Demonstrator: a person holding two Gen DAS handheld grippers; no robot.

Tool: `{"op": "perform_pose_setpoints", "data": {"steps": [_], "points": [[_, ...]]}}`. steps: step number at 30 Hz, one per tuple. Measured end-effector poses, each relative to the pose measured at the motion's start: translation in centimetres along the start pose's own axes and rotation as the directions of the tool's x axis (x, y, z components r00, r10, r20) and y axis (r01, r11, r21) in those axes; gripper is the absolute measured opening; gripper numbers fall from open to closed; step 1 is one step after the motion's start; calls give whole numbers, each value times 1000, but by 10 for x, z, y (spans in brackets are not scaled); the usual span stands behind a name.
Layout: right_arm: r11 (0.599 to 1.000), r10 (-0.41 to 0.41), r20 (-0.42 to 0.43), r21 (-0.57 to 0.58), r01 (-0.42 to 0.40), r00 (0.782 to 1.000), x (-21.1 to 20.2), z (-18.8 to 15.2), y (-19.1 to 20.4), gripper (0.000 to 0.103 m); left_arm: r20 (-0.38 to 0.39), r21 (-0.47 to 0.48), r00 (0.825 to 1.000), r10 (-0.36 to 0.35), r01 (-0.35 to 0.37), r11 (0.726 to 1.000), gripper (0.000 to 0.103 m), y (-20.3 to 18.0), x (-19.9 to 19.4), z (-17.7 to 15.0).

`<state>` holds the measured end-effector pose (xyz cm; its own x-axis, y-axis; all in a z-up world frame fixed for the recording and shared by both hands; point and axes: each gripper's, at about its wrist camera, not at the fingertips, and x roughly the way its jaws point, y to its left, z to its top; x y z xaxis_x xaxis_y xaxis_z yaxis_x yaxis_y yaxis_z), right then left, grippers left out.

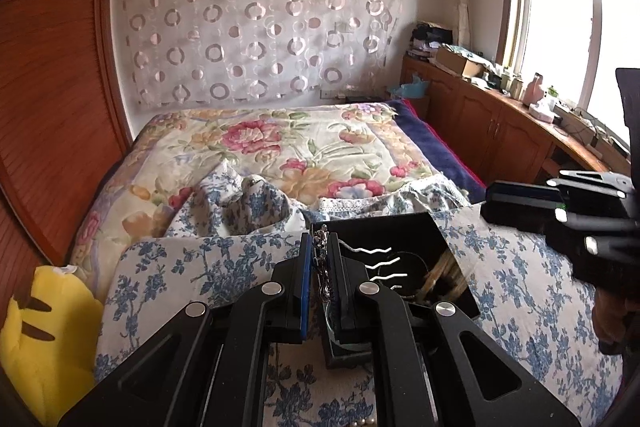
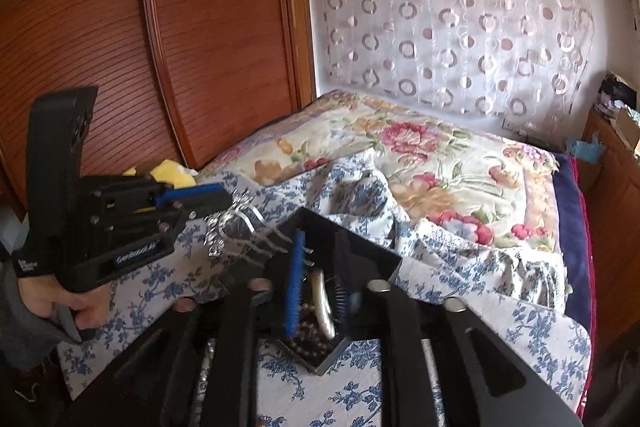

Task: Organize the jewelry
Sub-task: 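Lower the hairpins into the box and open the left tool, then move both tools back over the remaining jewelry pile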

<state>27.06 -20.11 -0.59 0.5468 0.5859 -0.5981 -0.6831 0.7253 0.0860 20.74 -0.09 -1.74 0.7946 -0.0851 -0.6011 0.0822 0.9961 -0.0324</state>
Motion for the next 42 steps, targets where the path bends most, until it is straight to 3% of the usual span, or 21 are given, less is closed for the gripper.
{"op": "perform_pose_setpoints", "data": {"steps": [2,25,28,30,42], "points": [[1000,-1,1,9,1,1000,0,-3,-3,38,-3,4,1000,1,-1,1000,7,-2,4,1],[983,-92,-52,153,99,994,-29,-86,-53,38,-109,68,993,-44,52,996,7,-37,62,1],[982,-98,-55,154,106,994,-33,-91,-49,38,-107,68,993,-46,54,996,13,-37,58,0],[982,-102,-58,151,110,993,-35,-95,-46,38,-99,67,994,-47,54,996,23,-37,52,0],[987,-90,-70,128,98,993,-45,-122,-12,38,-55,86,997,-54,59,995,25,-39,-9,-27]]}}
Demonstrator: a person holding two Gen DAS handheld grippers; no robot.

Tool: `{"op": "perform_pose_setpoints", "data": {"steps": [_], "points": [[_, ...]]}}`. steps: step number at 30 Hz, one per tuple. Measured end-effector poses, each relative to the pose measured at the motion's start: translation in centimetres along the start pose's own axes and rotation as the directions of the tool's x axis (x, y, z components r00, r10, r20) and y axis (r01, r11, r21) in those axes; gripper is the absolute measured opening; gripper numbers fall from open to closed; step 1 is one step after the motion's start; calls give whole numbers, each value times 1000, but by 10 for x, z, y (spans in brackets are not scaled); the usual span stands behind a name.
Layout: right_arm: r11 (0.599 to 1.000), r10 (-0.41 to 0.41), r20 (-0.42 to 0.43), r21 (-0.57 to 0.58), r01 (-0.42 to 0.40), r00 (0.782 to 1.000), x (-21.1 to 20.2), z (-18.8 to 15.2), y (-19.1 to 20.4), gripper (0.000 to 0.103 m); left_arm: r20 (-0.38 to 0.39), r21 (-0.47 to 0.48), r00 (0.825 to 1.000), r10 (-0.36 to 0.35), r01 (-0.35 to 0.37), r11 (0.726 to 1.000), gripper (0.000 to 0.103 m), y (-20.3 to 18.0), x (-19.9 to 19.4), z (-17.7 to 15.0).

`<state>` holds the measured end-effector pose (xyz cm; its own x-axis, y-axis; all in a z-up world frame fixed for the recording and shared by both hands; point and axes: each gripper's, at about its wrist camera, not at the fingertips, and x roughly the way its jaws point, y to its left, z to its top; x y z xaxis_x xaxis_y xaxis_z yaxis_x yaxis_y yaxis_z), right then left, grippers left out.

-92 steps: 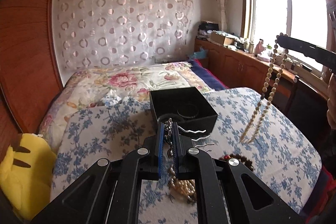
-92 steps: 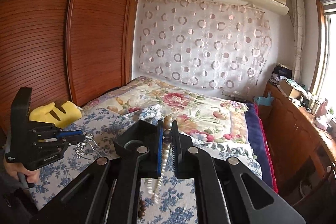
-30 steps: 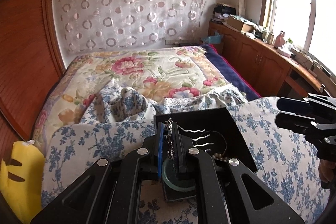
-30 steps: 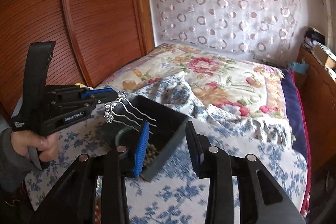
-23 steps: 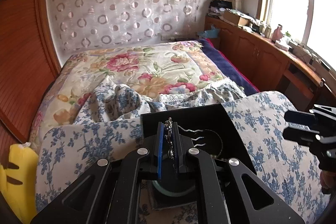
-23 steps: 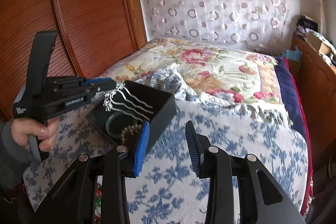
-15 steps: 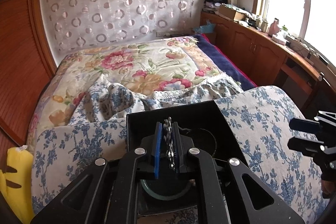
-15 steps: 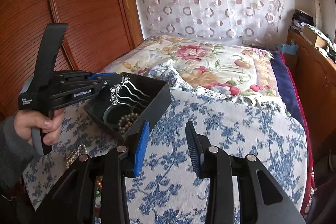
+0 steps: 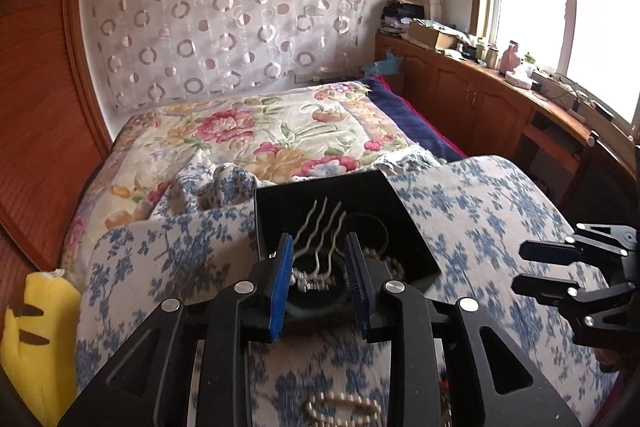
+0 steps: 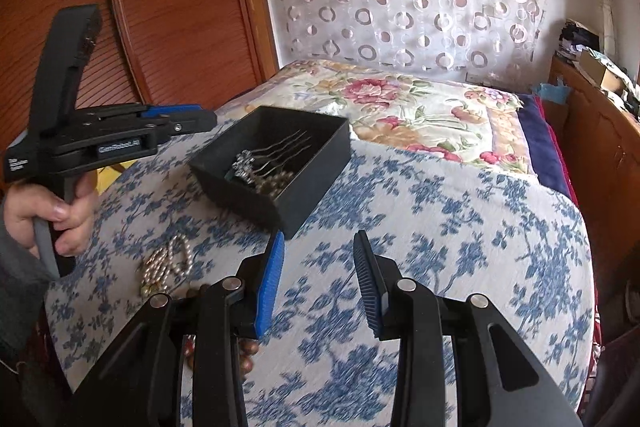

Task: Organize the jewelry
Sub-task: 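Move both tools back over the remaining jewelry pile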

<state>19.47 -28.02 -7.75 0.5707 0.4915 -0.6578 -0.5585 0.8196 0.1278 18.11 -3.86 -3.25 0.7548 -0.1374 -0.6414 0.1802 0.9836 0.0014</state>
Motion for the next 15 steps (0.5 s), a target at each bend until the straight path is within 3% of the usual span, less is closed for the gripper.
{"op": "perform_pose_setpoints", "data": {"steps": [7,9,15], "points": [[1000,15,-12,-26,-15,1000,-8,-19,18,38,4,-14,1000,-3,3,1000,26,-2,-24,-30],[999,22,-16,-33,-23,1000,-9,-24,23,32,-1,-22,1000,-4,4,1000,26,-2,-29,-40],[998,50,-31,-44,-51,998,-9,-38,39,31,-7,-32,1000,0,0,999,28,-1,-44,-62]]}}
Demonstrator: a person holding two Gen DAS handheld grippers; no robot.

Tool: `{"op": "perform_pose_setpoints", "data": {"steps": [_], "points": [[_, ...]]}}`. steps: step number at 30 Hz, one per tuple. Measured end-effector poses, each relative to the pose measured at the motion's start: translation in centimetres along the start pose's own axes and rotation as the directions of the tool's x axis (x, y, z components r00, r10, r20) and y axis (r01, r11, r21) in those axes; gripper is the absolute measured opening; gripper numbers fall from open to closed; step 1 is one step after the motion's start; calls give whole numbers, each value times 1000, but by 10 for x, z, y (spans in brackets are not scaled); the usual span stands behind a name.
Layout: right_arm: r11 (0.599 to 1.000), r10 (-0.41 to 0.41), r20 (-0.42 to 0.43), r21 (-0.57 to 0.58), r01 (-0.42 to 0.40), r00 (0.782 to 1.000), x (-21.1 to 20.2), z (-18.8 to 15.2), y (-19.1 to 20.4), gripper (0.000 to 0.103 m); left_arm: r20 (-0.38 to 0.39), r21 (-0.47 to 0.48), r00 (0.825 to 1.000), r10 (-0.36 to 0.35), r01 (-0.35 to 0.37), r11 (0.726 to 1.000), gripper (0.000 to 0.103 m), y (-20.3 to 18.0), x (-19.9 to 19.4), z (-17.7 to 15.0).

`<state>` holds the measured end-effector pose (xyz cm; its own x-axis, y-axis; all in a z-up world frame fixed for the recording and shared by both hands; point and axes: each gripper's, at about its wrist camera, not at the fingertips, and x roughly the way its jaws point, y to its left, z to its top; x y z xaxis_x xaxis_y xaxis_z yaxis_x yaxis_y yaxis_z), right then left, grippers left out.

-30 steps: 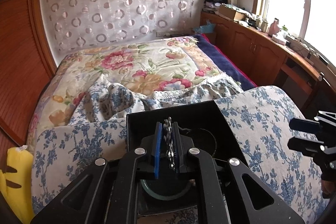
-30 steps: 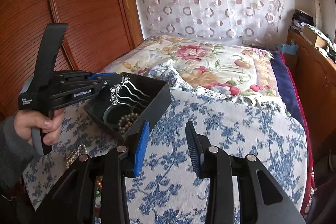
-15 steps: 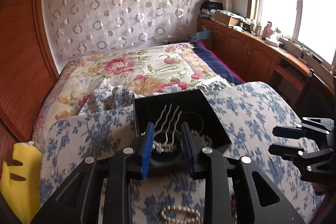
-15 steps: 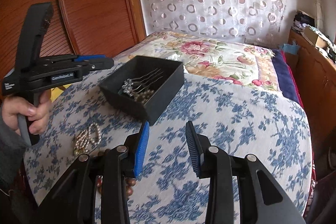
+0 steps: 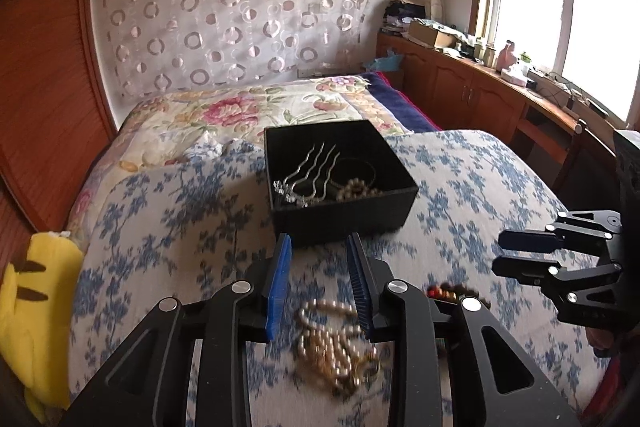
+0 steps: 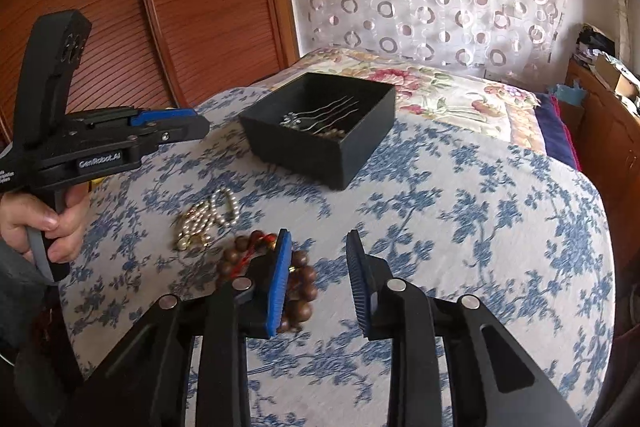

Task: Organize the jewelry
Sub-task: 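Move both tools back over the remaining jewelry pile, then grasp the red-string bead bracelet with the right tool while the left grasps the pearl necklace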

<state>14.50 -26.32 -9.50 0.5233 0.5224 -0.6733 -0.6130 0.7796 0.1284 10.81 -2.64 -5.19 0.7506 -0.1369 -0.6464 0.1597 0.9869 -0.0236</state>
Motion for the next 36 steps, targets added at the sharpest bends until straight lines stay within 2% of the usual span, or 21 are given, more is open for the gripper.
{"op": "perform_pose_setpoints", "data": {"steps": [7,9,12,17,19,20,22,36], "points": [[999,16,-23,-27,-17,1000,11,-2,20,31,-7,12,1000,7,-7,1000,33,3,-14,-18],[999,15,-40,-50,-17,999,18,0,26,30,-6,15,1000,9,-9,1000,40,5,-17,-21],[997,14,-68,-77,-20,998,27,2,32,27,-11,11,1000,10,-9,1000,44,9,-19,-26],[992,-10,-115,-126,-4,993,47,1,39,25,-17,0,1000,13,-13,1000,46,14,-20,-34],[988,-26,-117,-153,7,993,51,1,42,19,-17,-5,1000,13,-13,1000,46,15,-20,-36],[988,-31,-121,-156,12,992,53,1,43,12,-18,-9,1000,13,-13,1000,46,16,-20,-38],[986,-42,-111,-163,24,993,52,1,42,8,-21,-13,1000,12,-12,1000,46,17,-18,-40],[994,-58,55,-94,63,997,-12,14,24,8,-72,-24,997,-5,3,1000,46,17,3,-45]]}}
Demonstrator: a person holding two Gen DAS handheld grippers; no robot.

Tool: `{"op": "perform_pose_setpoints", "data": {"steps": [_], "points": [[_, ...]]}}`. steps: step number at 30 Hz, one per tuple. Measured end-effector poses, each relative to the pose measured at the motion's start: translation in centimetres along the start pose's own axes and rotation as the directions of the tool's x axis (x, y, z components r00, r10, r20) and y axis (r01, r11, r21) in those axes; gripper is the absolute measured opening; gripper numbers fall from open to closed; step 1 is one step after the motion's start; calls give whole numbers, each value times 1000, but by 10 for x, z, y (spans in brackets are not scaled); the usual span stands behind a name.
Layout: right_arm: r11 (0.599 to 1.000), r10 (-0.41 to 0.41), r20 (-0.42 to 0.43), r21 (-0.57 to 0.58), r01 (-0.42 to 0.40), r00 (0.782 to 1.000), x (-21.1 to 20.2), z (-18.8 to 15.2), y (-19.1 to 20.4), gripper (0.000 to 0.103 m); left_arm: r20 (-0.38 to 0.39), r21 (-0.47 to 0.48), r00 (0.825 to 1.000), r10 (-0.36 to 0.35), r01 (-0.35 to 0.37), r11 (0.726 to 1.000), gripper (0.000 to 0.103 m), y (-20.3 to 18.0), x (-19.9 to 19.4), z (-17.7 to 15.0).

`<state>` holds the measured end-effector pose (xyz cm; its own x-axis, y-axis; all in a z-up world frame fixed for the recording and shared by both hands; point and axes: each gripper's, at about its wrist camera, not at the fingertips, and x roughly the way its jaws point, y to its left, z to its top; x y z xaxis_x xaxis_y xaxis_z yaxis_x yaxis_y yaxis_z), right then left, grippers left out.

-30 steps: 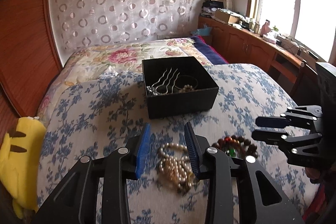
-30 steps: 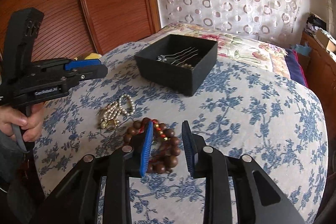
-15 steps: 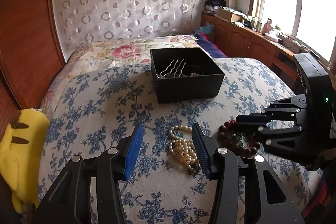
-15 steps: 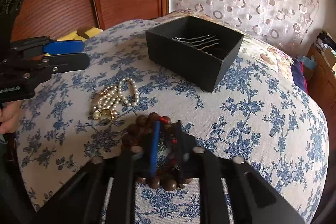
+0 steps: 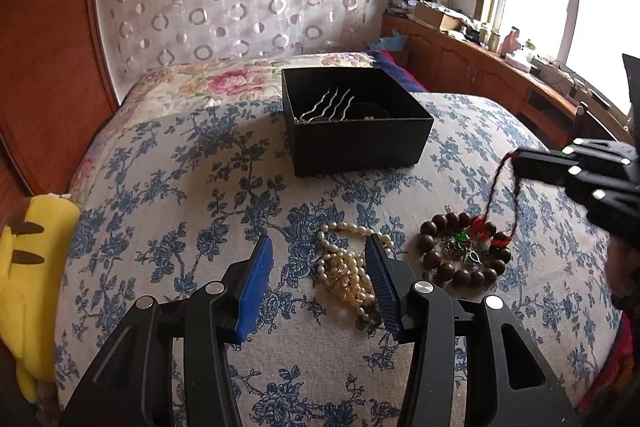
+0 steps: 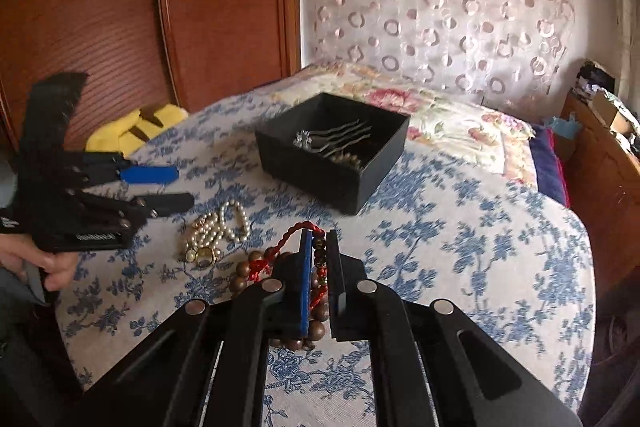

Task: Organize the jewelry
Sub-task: 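Grasp the red-string bead bracelet with the right tool while the left grasps the pearl necklace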

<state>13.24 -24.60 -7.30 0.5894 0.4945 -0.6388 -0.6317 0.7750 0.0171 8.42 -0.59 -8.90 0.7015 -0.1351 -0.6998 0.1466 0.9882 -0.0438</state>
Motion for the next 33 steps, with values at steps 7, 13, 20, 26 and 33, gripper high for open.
{"op": "perform_pose_setpoints", "data": {"steps": [7,13,20,26,33], "points": [[1000,-12,20,7,12,1000,-12,-3,-7,8,-36,-12,999,-23,22,1000,46,4,13,2],[1000,-14,9,21,14,1000,-8,-10,-10,8,-88,-2,995,-44,44,999,39,7,34,9],[999,-17,9,34,16,1000,-10,-15,-13,8,-134,8,991,-19,20,1000,33,5,51,14],[999,-16,11,33,16,1000,-12,-17,-13,8,-142,49,990,23,-16,999,25,0,58,17],[999,-16,15,35,15,1000,-14,-18,-13,8,-128,78,992,18,-8,997,4,-6,56,16]]}}
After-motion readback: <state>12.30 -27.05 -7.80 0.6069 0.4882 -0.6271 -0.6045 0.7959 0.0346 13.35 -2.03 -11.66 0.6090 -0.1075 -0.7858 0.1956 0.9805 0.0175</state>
